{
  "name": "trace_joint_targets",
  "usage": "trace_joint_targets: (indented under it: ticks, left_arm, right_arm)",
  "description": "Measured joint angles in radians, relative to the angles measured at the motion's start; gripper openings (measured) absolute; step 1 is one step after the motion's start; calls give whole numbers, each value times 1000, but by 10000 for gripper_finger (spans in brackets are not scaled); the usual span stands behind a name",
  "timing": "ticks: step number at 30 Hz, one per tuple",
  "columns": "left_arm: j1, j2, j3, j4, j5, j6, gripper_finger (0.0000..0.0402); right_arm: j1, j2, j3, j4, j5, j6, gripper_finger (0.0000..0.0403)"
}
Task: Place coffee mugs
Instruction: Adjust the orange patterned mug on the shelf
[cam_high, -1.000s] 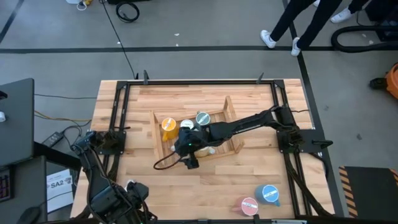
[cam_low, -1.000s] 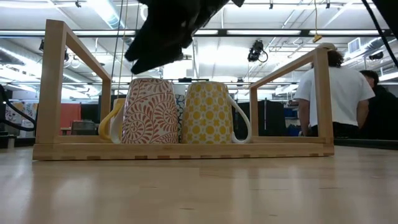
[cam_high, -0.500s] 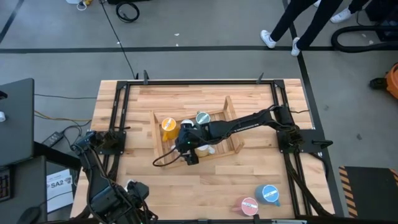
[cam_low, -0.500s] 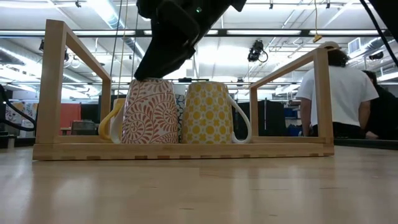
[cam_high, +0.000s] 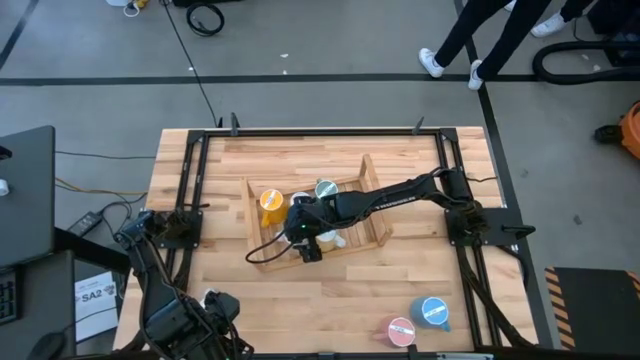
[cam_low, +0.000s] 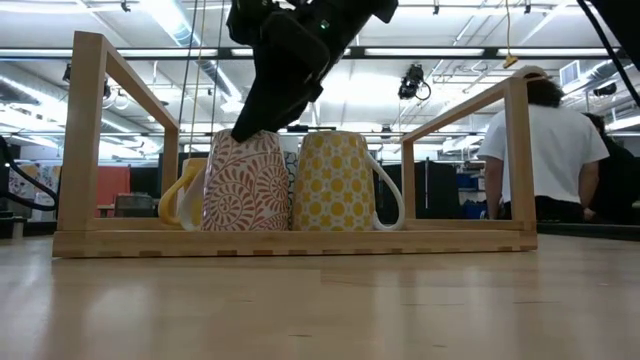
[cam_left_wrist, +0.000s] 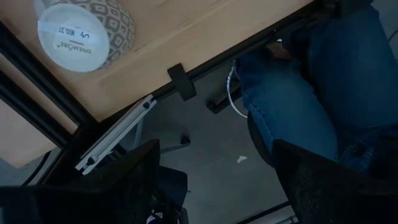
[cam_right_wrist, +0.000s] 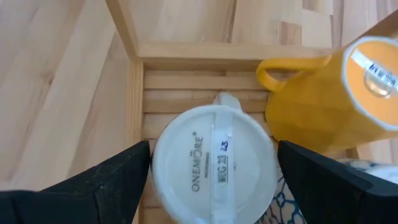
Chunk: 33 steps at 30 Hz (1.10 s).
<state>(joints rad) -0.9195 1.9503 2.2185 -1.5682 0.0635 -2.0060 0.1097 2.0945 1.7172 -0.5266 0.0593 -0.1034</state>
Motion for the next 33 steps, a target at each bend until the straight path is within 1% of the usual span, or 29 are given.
trace_joint_targets:
  ticks: [6,9,12,18,21,26,30,33]
  left_arm:
    - [0,0,0,0,0,0,316]
    - [0,0,0,0,0,0,316]
    - [0,0,0,0,0,0,316]
    - [0,0,0,0,0,0,316]
    - [0,0,0,0,0,0,316]
    - [0,0,0,0,0,0,316]
    - [0,0,0,0,0,0,316]
    - [0,0,0,0,0,0,316]
  right_arm:
    - [0,0,0,-6,0,51,331]
    - [0,0,0,-7,0,72,324]
    - [0,0,0,-7,8,118,327]
    - [1,0,1,-37,111,244,328]
    - [5,-2,2,-69,135,289,328]
    - [25,-4,3,-102,154,334,330]
    - [42,-4,3,-108,176,341,330]
    - [42,-4,2,-104,164,327,335]
